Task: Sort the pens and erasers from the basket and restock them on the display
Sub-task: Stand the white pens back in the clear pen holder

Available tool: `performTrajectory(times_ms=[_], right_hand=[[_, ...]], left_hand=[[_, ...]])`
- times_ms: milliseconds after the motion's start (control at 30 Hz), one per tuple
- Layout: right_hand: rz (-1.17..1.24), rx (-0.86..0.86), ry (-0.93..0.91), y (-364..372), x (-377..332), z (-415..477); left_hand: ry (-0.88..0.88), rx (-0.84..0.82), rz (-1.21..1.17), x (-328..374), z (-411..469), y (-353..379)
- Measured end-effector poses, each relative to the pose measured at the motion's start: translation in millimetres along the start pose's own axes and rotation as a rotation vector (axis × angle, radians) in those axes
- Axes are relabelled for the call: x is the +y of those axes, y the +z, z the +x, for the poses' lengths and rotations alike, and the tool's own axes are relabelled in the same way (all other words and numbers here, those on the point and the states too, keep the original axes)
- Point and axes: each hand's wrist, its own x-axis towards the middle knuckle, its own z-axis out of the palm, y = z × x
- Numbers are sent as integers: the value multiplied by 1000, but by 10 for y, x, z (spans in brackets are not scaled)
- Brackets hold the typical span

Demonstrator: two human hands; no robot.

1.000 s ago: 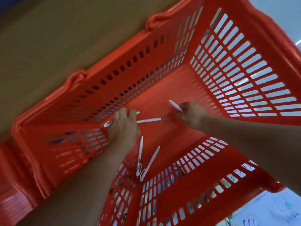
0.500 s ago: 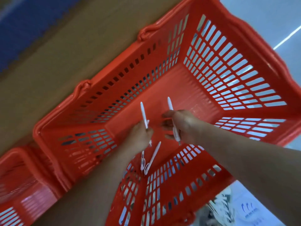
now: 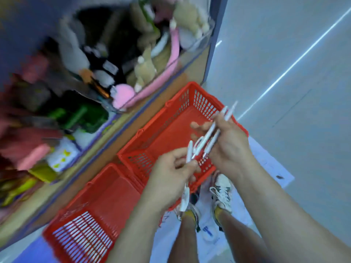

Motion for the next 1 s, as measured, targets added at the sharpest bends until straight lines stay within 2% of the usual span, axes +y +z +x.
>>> performTrajectory(times_ms=[67,100,300,433,600,733,867,1000], right_hand=[[98,-24,-8,272,-430,-435],[65,-59,-1,420,-624,-675],[-552,-457,-32,1294,-1284,-2122],[-694,-604,-73,1773,-1353,-2740],[-699,-645,-176,2232,-1314,-3125],[-518,-581,-126,2531,-1242,-3259],[-542,-570,-86,2735,-1025,-3356],[-599,-558,-62,2857,-765,-3393]], left_hand=[[19,53,-101,458,-492,-60],[47,72,-148,681,-730,-94],[208,139,-200,1766,-1978,-358],[282,216,-106,2155,-2596,-574],[337,364,-89,2368,-3199,-995],[405,582,-190,2408,-3550,-1400],[421,699,-365,2441,-3753,-1746],[431,760,-413,2489,-3819,-2025]])
